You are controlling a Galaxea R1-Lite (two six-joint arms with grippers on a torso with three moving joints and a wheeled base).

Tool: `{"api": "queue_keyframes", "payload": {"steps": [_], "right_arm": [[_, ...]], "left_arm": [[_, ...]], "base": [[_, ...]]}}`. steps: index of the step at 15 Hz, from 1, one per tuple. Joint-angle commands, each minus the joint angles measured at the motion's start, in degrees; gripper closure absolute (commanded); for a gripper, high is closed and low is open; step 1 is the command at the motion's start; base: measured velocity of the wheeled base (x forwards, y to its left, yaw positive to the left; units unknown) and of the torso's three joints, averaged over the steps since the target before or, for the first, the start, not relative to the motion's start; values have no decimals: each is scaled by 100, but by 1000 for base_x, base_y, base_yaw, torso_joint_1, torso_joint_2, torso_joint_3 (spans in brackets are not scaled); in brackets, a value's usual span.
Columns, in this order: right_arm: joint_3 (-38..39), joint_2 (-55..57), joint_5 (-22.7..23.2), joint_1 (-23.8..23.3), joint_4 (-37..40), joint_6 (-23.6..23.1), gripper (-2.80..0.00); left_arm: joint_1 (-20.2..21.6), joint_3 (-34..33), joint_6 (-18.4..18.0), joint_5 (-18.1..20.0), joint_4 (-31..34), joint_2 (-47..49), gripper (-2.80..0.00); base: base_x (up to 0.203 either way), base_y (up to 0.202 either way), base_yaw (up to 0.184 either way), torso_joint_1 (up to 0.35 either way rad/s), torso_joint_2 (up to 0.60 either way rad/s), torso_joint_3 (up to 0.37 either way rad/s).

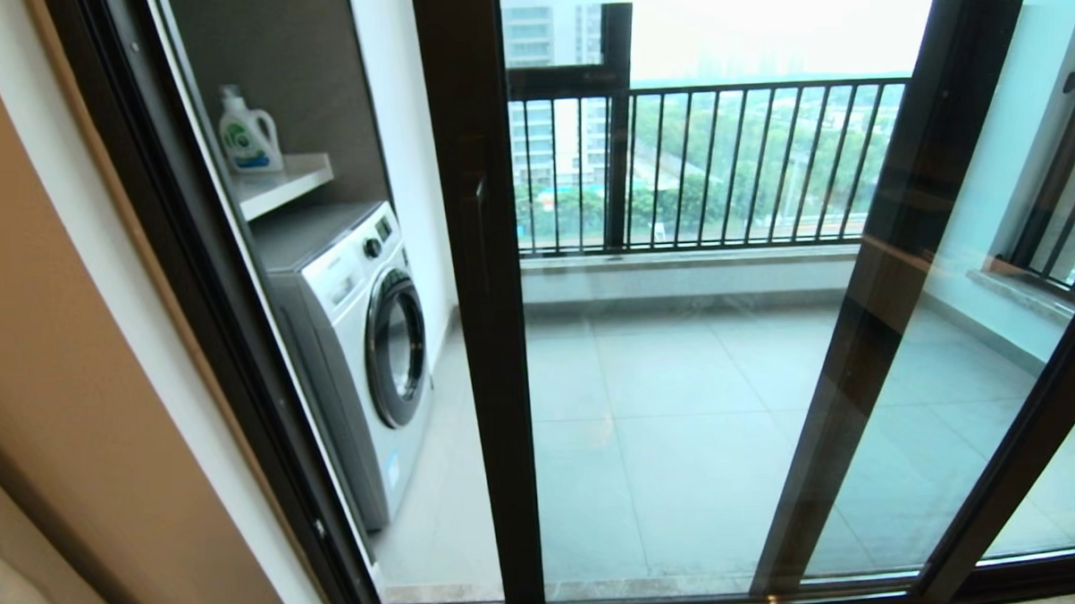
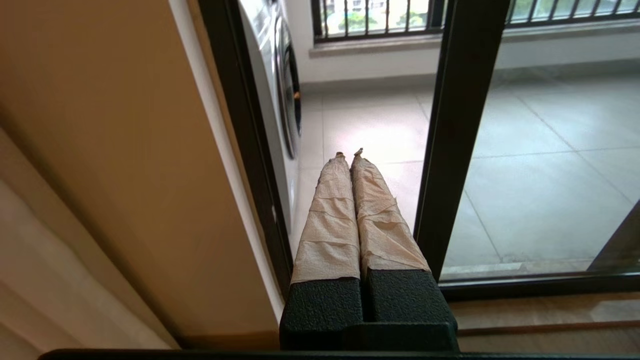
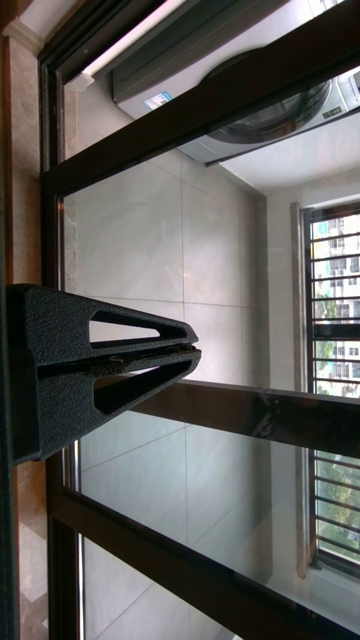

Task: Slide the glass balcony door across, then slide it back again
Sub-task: Close the slid door

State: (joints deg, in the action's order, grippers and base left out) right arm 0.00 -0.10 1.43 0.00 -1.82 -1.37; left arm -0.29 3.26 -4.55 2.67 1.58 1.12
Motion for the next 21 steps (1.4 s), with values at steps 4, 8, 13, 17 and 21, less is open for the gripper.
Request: {"api": "queue_keyframes", "payload": {"steps": [4, 8, 13, 17, 21], "right_arm": [[70, 10, 7, 0, -3, -4, 0], [70, 10, 4, 0, -3, -4, 0], [70, 10, -2, 0, -3, -4, 0], [70, 10, -2, 0, -3, -4, 0], [70, 10, -2, 0, -3, -4, 0]], "left_arm": [[-16, 1908, -98, 683, -178, 2521, 0], [-80, 2945, 115, 1048, -1767, 5085, 0], [-600, 5158, 1136, 1352, -2492, 7845, 0], [-1669, 6182, 1487, 894, -2574, 8932, 0], [-2291, 6805, 1510, 526, -2581, 9546, 0]], "base": [[0, 0, 0, 0, 0, 0], [0, 0, 0, 0, 0, 0], [0, 0, 0, 0, 0, 0], [0, 0, 0, 0, 0, 0], [0, 0, 0, 0, 0, 0]]}}
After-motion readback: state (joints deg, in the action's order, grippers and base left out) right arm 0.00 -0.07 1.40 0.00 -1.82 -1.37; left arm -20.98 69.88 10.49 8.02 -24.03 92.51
